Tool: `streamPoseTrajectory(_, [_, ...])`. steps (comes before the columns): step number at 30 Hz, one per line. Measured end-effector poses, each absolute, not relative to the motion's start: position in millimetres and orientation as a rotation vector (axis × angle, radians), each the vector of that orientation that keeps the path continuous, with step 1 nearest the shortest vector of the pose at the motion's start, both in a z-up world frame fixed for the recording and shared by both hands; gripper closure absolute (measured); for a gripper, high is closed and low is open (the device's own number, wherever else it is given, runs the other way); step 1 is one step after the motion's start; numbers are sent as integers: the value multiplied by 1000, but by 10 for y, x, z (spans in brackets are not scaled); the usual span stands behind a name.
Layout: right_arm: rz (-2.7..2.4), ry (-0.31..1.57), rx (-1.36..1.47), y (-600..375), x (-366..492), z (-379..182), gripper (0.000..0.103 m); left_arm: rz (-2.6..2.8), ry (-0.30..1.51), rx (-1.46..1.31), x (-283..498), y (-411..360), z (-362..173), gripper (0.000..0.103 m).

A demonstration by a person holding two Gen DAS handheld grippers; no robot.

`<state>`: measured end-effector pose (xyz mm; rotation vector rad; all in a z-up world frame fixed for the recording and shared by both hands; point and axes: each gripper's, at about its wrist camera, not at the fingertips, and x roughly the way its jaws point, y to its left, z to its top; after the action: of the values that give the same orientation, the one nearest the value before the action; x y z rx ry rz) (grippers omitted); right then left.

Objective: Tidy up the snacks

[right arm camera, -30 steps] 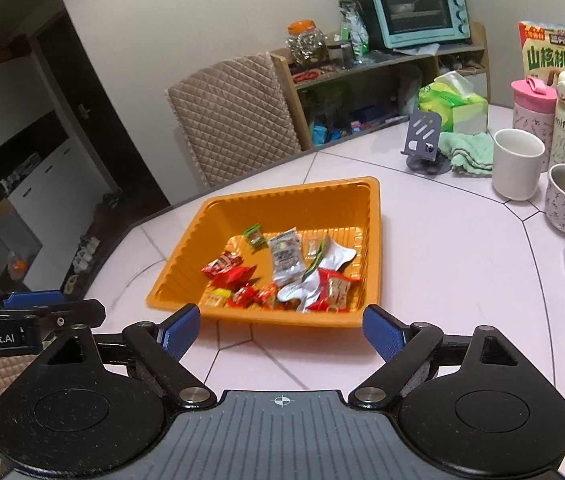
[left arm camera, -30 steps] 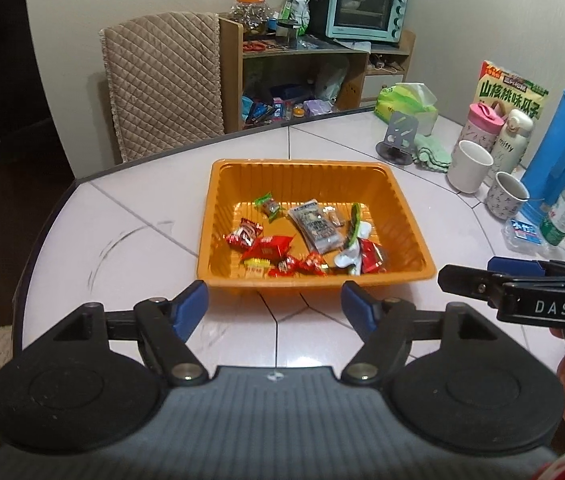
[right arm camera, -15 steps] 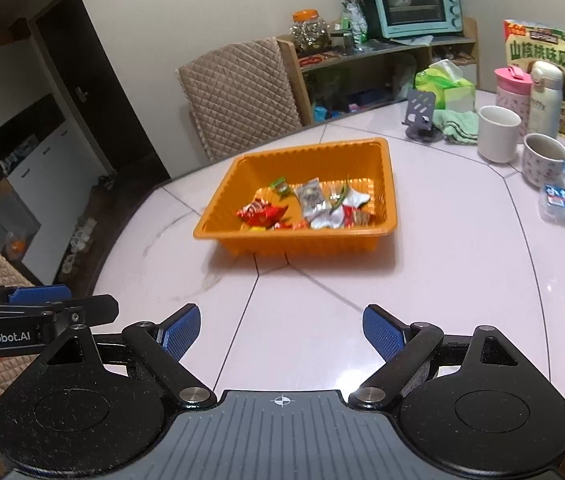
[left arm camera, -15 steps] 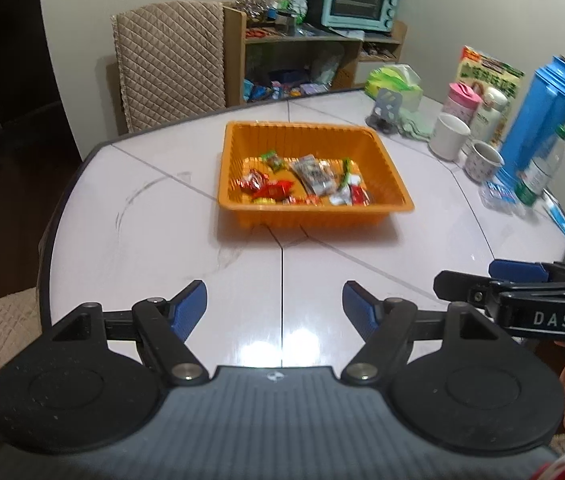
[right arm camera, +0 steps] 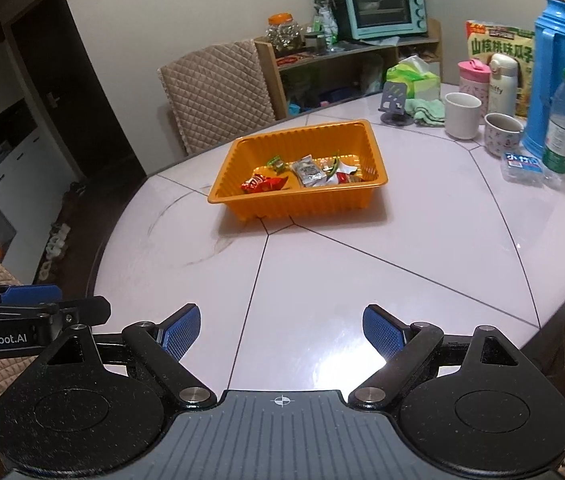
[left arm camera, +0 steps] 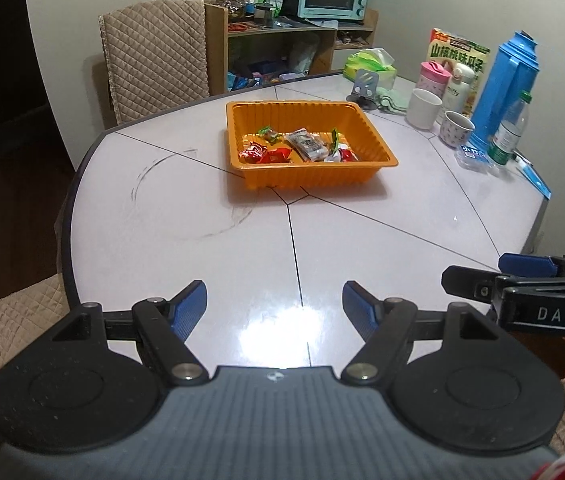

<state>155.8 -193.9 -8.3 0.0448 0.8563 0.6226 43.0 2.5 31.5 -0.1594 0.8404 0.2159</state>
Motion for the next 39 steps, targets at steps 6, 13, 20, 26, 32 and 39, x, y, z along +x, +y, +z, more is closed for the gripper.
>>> streamPoseTrajectory(6, [602,852,34,-1904,1323,-58,15,197,840,-161,228,54,301,30])
streamPoseTrajectory(13, [584,848,33,-1876,1136,-38,15,179,846,-158,75,81,284,30])
streamPoseTrajectory(20, [587,837,11,-1801,1057,28,15,174,834,-159,-14,115,321,30])
streamPoseTrajectory(26, [597,834,0,-1769,1064,23,15,178,826,-153,-16,114,350,30])
streamPoseTrajectory(32, [605,833,2,-1804,1123,12,15,184,822,-141,22,44,361,30])
streamPoseTrajectory(39, [617,833,-11,-1917,1163,-4,15,200,824,-140,53,-69,362,30])
